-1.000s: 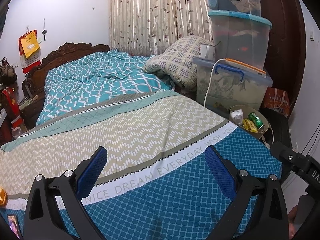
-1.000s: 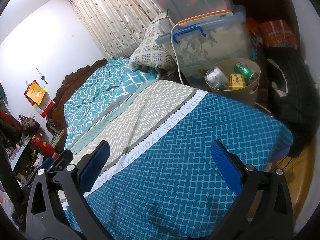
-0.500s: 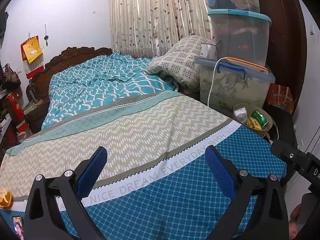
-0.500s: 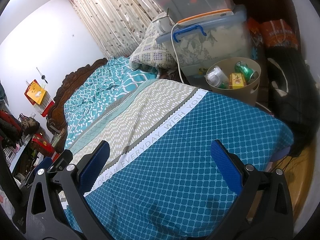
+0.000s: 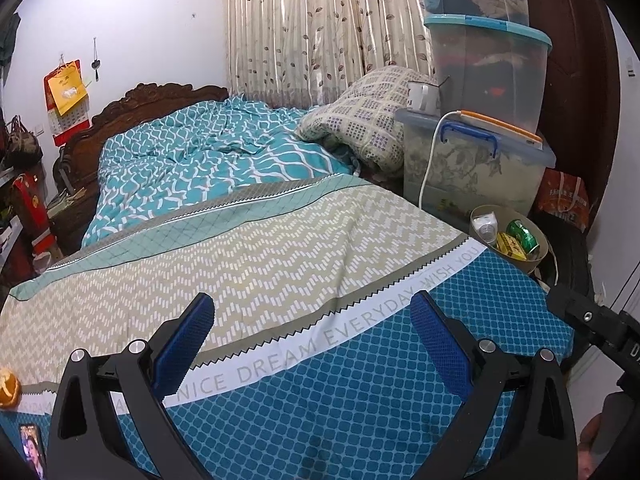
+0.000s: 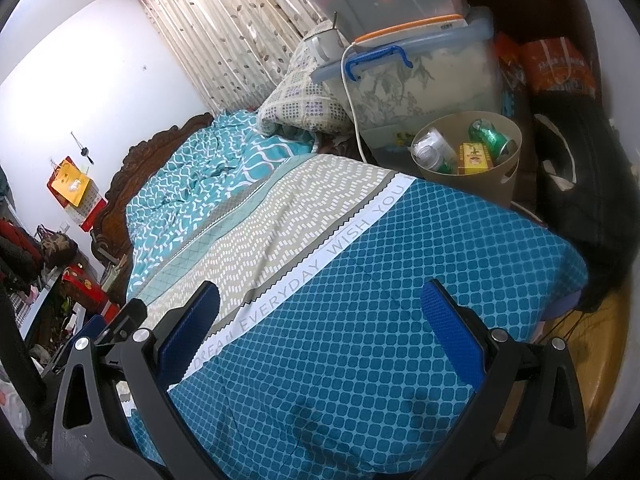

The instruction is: Collect trash

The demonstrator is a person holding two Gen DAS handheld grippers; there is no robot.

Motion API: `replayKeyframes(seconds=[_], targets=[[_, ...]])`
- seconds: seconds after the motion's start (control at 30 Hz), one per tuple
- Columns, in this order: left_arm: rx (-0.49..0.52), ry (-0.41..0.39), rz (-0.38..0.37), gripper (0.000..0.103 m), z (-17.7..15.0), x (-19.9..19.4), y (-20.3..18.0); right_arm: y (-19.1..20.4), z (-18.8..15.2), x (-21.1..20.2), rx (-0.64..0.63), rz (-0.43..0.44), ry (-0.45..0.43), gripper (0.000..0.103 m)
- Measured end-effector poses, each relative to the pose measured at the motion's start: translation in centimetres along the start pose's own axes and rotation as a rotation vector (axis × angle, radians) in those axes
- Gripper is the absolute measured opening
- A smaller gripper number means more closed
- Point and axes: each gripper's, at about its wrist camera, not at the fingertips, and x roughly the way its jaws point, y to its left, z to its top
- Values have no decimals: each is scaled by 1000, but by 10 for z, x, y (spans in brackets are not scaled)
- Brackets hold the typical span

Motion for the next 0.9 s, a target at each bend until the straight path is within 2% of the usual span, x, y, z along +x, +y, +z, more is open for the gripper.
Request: replayKeyframes(seconds=[0.17,0.9], targets=[[11,14,1,94,-1,4,-2,0,0,-3,-12,-4,-20,100],[47,19,-5,94,-4,2,-10,-3,3,-2,-5,4,-10,100]])
